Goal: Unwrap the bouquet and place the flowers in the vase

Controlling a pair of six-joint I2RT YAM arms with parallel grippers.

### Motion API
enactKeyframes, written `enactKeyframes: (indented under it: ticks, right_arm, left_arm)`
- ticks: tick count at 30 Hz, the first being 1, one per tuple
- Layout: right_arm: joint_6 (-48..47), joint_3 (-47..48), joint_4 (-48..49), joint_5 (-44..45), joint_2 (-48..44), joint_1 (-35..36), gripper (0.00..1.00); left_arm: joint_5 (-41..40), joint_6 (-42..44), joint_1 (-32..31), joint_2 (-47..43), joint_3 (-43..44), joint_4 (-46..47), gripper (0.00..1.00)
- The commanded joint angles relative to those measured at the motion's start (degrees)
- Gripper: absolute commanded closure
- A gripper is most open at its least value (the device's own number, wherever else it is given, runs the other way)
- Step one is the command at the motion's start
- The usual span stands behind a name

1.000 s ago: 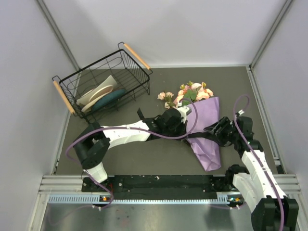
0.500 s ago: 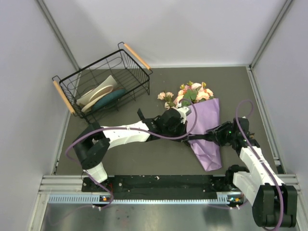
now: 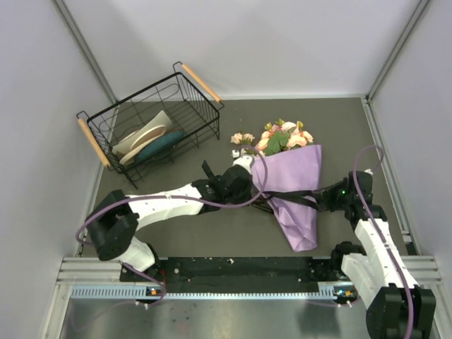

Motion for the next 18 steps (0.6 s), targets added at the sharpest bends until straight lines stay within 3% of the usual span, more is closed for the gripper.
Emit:
enactKeyframes:
  ticks: [1, 4, 5, 7, 8, 11, 14, 18]
  right_arm:
    - [-5.47, 4.89, -1.8, 2.36, -1.42, -6.16, 1.0]
    - [-9.42, 6.74, -2.59, 3.06, -0.54, -11.08, 0.95]
    - [-11.35, 7.1, -2.86, 5.33, -0.11, -11.62, 0.84]
    - [-13.11, 8.32, -3.03, 6.75, 0.34, -11.97, 0.76]
    - [-15.65, 8.59, -2.95, 6.24, 0.51, -11.98, 0.55]
    - [-21.7, 10.0, -1.98, 2.04, 0.69, -11.45, 0.39]
    - [-25.85, 12.37, -3.03, 2.45, -0.18, -6.82, 0.27]
    - [-28.5, 13.78, -2.51, 3.95, -2.73, 0.76, 0.22]
  left_arm:
    - [-8.02, -1.67, 0.5, -6.76, -4.19, -0.92, 1.0]
    - [-10.22, -1.84, 0.5, -10.36, -6.38, -1.62, 1.0]
    - [-10.48, -1.58, 0.59, -11.33, -6.92, -1.71, 1.0]
    - [-10.66, -0.27, 0.59, -13.53, -7.36, -1.71, 1.0]
    - [-10.23, 0.61, 0.68, -14.58, -7.19, -1.53, 1.0]
    - [-6.62, 4.83, 0.85, -14.94, -3.68, -1.79, 1.0]
    - [-8.11, 6.32, 2.51, -15.38, 3.87, -8.29, 1.0]
    - [-6.8, 12.12, 7.35, -16.0, 16.69, -14.0, 1.0]
